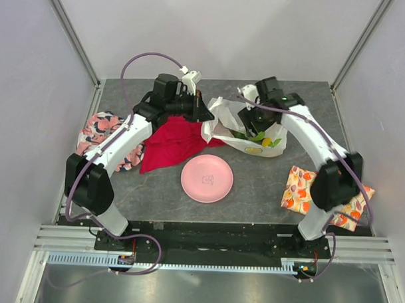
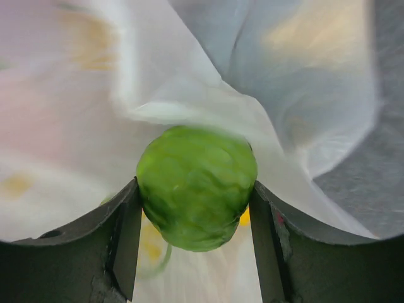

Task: Take the fake fruits out of the plastic bag
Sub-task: Take out the fake fruit from the plastic bag, then place the fake fruit on the plate.

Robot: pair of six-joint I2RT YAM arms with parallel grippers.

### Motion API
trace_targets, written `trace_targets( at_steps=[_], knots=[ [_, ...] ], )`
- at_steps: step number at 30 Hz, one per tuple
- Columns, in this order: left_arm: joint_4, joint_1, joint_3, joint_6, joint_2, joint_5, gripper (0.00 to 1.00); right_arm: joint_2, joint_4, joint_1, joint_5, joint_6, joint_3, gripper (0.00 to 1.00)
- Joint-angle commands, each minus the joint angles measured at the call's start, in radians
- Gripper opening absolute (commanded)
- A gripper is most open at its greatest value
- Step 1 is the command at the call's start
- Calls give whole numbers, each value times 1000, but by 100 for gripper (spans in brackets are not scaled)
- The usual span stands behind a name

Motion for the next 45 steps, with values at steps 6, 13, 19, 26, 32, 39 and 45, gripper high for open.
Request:
trace_targets(
  at_steps=[6,13,19,26,32,39,45],
  knots=[
    [18,15,154,23,56,0,51,-443,-88,140,-251,-117,-26,39],
    [-23,119,225,23,-27,-23,81,-355,-72,362,-240,-247,5,37],
    [-25,234,211,46,-128,-35,81,-177,-43,440,-303,-375,41,37],
    [-22,271,153,80,-240,-41,81,74,43,488,-274,-327,63,38],
    [-22,273,113,92,-285,-31,81,162,122,493,-293,-291,78,39],
    [-8,274,93,82,-280,11,80,243,77,491,-446,-209,106,45],
    [1,274,89,76,-263,23,80,232,157,491,-405,-148,63,80]
  ],
)
